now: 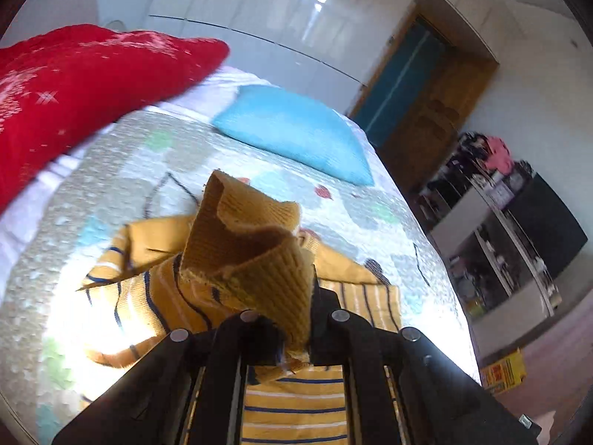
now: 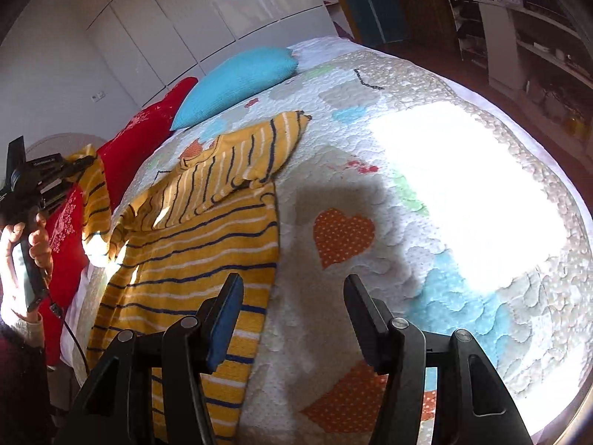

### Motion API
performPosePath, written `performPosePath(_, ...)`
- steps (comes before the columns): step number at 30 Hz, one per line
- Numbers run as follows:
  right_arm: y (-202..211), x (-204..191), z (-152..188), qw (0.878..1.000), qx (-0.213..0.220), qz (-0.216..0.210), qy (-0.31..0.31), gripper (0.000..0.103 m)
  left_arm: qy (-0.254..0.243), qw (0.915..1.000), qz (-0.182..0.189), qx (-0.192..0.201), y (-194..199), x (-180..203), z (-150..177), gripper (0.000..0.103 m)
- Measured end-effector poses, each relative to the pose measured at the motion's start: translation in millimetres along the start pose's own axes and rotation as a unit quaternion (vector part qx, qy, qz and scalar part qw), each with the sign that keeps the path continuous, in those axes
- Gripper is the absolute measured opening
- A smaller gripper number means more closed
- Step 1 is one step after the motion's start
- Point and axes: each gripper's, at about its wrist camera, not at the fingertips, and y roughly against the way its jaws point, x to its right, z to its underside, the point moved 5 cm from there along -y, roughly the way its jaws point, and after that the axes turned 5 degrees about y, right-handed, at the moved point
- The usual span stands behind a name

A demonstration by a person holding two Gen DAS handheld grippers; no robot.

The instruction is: Fold small clothes

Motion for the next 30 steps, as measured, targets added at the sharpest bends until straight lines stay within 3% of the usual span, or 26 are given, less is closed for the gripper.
performPosePath(3,0.6,22.9,5.7,1.000,-0.001,0.004,-0.024,0.061,-0.031,0.9980,0.005,-0.054,-52.2,37.3,32.7,0.010)
performPosePath(6,3.1,38.9,7.6,0.999,0.001,0.001,-0.042,0.061,-0.042,0.9931,-0.003,-0.110,-86.1,46.5,65.1,0.035)
performPosePath(10,5.2,47.4,3.2,0.999,0.006,0.005,-0.048,0.061,-0.037,0.9891,0.027,-0.140,-68.5,45.1,93.7,0.051)
performPosePath(14,-0.7,33.0,-6.9,1.000,0.006,-0.001,-0.029,0.061,-0.059,0.9904,0.026,-0.122,-14.7,23.3,107.3,0.067)
performPosePath(20,-27.7,-26.3,-43.6,0.998,0.010,-0.015,0.054,0.061,-0.077,0.9921,-0.082,-0.056,65.7,-47.2,113.8,0.073)
performPosePath(25,-79.5,-67.4,-97.9,0.994,0.010,0.000,0.107,0.062,-0.004,0.9931,-0.108,-0.045,104.4,-106.1,132.9,0.074)
performPosePath(29,-139.4,-83.4,-119.8,0.992,-0.038,0.019,0.116,0.063,0.048,0.9921,-0.108,-0.042,121.3,-136.7,152.5,0.074)
performPosePath(30,-153.2,-86.8,-118.8,0.991,-0.056,0.015,0.119,0.058,0.058,0.9916,-0.108,-0.042,124.0,-142.1,156.3,0.074)
